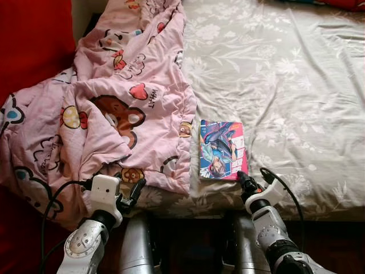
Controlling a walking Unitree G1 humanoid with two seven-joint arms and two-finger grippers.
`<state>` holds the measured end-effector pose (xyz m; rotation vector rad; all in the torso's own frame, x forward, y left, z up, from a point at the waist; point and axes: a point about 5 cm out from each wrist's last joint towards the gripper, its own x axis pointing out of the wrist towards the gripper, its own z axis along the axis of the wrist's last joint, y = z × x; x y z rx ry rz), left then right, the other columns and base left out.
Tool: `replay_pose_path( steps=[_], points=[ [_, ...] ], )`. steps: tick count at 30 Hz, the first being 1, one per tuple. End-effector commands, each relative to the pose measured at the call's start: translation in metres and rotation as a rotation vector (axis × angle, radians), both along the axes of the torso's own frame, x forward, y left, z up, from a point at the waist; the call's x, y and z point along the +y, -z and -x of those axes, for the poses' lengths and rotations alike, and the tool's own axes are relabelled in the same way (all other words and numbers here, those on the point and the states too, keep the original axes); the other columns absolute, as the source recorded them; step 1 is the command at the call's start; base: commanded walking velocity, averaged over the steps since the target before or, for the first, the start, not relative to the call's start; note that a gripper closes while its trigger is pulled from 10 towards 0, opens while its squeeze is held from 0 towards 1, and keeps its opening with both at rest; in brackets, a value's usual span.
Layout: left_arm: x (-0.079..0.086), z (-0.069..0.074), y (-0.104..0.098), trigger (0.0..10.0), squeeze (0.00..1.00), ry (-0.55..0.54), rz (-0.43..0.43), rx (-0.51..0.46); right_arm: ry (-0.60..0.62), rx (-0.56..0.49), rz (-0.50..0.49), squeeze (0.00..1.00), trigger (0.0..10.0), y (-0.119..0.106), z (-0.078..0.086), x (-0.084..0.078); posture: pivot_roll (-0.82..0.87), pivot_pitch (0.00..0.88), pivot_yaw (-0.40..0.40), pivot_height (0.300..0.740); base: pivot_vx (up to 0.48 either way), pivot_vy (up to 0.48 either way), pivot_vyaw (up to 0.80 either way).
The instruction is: Clean up the room
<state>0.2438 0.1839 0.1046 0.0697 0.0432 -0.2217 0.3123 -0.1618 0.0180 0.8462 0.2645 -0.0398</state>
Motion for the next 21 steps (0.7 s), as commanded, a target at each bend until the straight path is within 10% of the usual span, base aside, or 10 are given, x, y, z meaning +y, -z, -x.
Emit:
replay_pose_path(
  steps=[1,17,18,19,20,21],
  points=[
    [0.0044,0.0066,0.0053,10.0,0.00,-0.006,-0.014,0.034,0.013,0.061,-0.075,0.00,10.0,0.0130,0.0101,0.0046,0.15,0.315,0.068,0.576,0.000,0.000,0.00],
    [0.0072,0.0139,0.0063,10.0,0.00,-0.015,-0.024,0.057,-0.003,0.004,-0.205,0.00,10.0,0.0083,0.0069,0.0093,0.16,0.329,0.078,0.576,0.000,0.000,0.00],
    [0.0076,0.0139,0.0065,10.0,0.00,-0.016,-0.025,0.058,-0.001,0.000,-0.207,0.00,7.6,0.0072,0.0058,0.0098,0.16,0.329,0.078,0.576,0.000,0.000,0.00],
    [0.0078,0.0138,0.0065,10.0,0.00,-0.017,-0.026,0.058,-0.001,-0.001,-0.207,0.00,7.6,0.0069,0.0055,0.0100,0.16,0.329,0.078,0.576,0.000,0.000,0.00],
    [0.0078,0.0136,0.0066,10.0,0.00,-0.017,-0.025,0.058,0.004,-0.008,-0.207,0.00,2.5,0.0058,0.0047,0.0094,0.16,0.329,0.078,0.576,0.000,0.000,0.00],
    [0.0072,0.0136,0.0067,10.0,0.00,-0.016,-0.025,0.058,0.011,-0.013,-0.208,0.00,0.0,0.0052,0.0042,0.0082,0.16,0.329,0.078,0.576,0.000,0.000,0.00]
  ],
)
